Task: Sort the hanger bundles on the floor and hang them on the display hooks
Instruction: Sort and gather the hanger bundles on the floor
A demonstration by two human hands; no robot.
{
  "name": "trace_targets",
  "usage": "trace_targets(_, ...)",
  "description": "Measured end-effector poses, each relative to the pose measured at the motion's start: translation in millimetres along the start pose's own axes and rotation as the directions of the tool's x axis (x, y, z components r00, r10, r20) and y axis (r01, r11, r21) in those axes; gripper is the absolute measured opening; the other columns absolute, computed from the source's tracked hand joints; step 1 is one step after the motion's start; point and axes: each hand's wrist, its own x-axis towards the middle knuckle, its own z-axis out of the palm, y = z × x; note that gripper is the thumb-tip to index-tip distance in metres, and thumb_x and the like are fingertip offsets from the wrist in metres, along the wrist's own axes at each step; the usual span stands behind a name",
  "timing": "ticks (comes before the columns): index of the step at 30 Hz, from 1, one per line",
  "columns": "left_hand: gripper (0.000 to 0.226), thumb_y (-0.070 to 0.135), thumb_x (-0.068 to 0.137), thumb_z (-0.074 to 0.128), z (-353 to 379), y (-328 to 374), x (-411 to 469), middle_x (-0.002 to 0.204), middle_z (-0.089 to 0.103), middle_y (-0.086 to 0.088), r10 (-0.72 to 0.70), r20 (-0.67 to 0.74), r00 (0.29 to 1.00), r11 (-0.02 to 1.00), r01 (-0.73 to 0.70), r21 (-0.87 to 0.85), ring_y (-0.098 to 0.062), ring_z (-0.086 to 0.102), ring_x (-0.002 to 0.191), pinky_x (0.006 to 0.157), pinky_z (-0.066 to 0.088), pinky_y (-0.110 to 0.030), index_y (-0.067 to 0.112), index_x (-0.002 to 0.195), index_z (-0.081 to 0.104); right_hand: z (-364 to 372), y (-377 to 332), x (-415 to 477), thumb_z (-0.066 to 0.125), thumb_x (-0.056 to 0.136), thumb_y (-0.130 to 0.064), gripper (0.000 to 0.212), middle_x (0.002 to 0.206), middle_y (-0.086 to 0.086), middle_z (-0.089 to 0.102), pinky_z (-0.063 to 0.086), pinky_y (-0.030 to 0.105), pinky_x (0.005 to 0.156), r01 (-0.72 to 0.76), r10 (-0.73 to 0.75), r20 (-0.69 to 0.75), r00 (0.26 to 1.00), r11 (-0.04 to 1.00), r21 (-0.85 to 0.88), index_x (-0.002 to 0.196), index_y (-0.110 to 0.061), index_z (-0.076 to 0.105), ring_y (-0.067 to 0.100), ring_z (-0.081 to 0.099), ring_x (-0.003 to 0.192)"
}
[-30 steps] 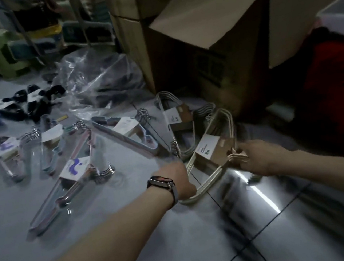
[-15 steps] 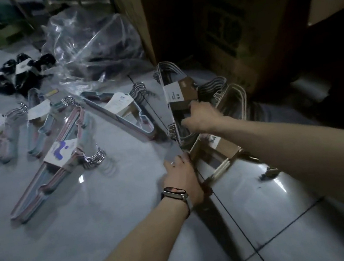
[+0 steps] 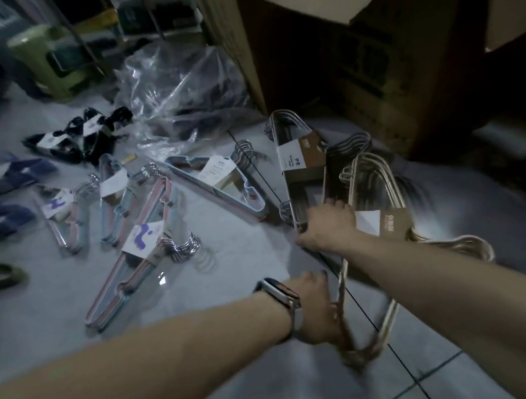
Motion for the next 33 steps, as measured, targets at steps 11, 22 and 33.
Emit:
trace_targets(11,0.058,0.054,0.099,0.056,-46,-48,-3,0.118,0.062,-0.014,-0.309,0.094,0.947,0.382,0.214,-0.899,-0.036,0.068,0.101,0.077,0.062,-0.044,0.012,0.139,0.050,-18,20,-74,0.094,0.065,-0.032,0.028,0.060,0.000,0.071,0.057,0.032,0.054,0.128,0.013,-0.188,0.982,0.692,0.711,0.064,-0.014,0.074,0.009,0.068,0.057)
trace_targets(22,0.053,0.041,0.078,0.074,-68,-68,46,0.103,0.072,-0.018,-0.215,0.054,0.975,-0.218,0.006,-0.976,-0.032,0.073,0.091,0.081,0.060,-0.043,-0.001,0.109,0.065,-14,41,-156,0.095,0.067,-0.022,0.021,0.058,-0.010,0.065,0.041,0.009,0.049,0.328,-0.029,-0.421,0.907,0.677,0.659,0.066,-0.016,0.075,0.000,0.065,0.058)
trace_targets(33,0.052,0.059,0.091,0.065,-61,-8,20,0.107,0.062,-0.013,-0.033,-0.046,0.998,0.252,-0.036,-0.967,-0.030,0.070,0.085,0.075,0.062,-0.042,0.016,0.119,0.061,16,86,-242,0.096,0.066,-0.031,0.031,0.081,-0.005,0.056,0.042,0.017,0.056,0.393,-0.053,-0.592,0.805,0.794,0.464,0.073,-0.022,0.066,0.010,0.054,0.068)
